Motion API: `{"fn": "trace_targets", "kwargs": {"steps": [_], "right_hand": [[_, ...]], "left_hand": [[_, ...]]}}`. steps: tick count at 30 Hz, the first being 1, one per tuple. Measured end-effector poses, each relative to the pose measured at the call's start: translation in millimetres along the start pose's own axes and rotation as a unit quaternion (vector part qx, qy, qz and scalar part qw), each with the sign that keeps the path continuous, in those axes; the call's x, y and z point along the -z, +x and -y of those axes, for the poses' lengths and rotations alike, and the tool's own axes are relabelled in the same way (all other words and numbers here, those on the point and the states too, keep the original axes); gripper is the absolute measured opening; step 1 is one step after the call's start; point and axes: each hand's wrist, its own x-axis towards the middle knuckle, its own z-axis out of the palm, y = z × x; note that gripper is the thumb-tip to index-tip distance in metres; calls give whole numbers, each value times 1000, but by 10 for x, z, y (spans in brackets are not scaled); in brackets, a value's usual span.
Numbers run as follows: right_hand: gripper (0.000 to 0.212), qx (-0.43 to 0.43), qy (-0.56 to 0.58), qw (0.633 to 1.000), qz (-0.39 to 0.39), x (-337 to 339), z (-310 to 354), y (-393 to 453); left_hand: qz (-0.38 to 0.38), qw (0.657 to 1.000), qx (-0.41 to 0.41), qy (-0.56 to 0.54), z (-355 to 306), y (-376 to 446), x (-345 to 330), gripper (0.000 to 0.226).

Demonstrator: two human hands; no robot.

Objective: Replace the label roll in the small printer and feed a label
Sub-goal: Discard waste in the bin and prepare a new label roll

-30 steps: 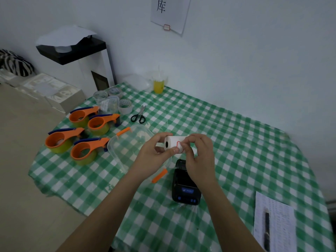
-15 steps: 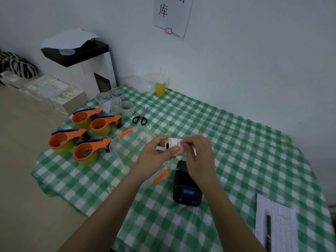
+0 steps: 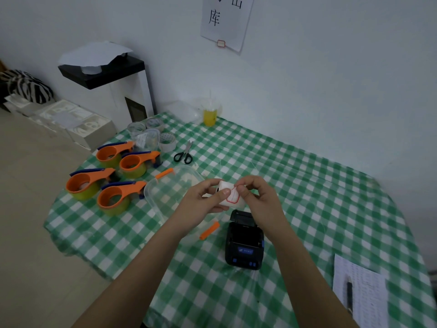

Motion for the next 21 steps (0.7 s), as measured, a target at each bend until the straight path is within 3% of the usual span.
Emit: {"fn": "trace_targets", "kwargs": {"steps": [7, 17, 21], "right_hand": [[12, -42, 36, 998, 36, 15, 39, -65], [20, -71, 184, 977, 79, 26, -64, -61], [19, -66, 258, 963, 49, 65, -42, -33]], "left_hand": [[23, 999, 18, -20, -25, -31, 25, 12], [32, 999, 39, 10, -22, -8, 59, 24], [28, 999, 41, 22, 20, -7, 68, 17]]}}
